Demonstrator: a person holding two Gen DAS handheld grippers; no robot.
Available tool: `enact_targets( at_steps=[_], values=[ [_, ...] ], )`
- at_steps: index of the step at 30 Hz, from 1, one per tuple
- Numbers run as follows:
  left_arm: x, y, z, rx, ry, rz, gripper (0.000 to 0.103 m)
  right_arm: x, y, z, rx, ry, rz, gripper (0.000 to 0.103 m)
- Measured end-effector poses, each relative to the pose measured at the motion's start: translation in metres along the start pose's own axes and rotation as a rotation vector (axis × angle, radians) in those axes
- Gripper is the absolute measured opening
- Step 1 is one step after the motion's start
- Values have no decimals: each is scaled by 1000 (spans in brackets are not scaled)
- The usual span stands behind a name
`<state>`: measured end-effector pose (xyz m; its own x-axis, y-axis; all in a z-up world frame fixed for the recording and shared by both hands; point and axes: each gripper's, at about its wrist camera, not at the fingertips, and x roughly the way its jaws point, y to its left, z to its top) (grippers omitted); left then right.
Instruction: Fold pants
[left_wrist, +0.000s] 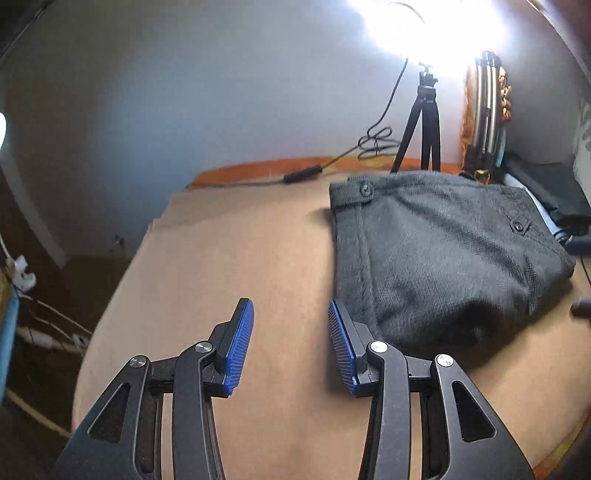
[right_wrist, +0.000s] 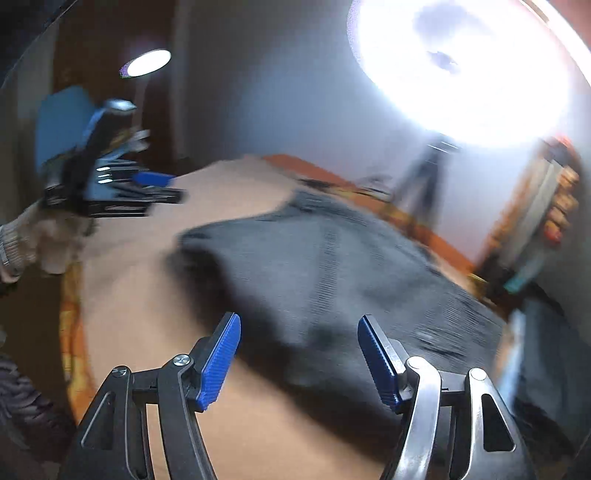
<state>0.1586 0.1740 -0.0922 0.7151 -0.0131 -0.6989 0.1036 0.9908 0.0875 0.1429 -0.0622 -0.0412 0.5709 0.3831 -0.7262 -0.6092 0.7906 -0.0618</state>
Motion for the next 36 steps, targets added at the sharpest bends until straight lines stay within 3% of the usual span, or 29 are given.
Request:
enact_targets(
  at_steps=[5,17,20,21,22,24,27,32,36],
  values=[
    [-4,16,-8,-39,-9,-25,41,40,58,12,-111,45,45,63],
    [2,44,-14,-127,-13,-99,41,143,108,45,-347,173,-117,67],
    [3,49,-14,-152,-13,-109,41,160,109,42,-398,224,-156,63],
    [2,50,-14,-159,-14,-113,41,160,106,44,-378,220,-142,40],
    [2,51,-14,-166,-17,-115,41,162,100,47,-354,237,-148,29],
    [1,52,-14,-173,-20,-120,41,162,81,56,-247,250,-93,19],
    [2,51,-14,-182,-17,-139,41,155,49,66,-57,235,13,13],
    [10,38,-17,-190,3,-241,41,142,-4,72,242,166,165,11],
    [22,9,-17,-121,26,-279,41,132,-29,71,378,115,247,11]
  ],
)
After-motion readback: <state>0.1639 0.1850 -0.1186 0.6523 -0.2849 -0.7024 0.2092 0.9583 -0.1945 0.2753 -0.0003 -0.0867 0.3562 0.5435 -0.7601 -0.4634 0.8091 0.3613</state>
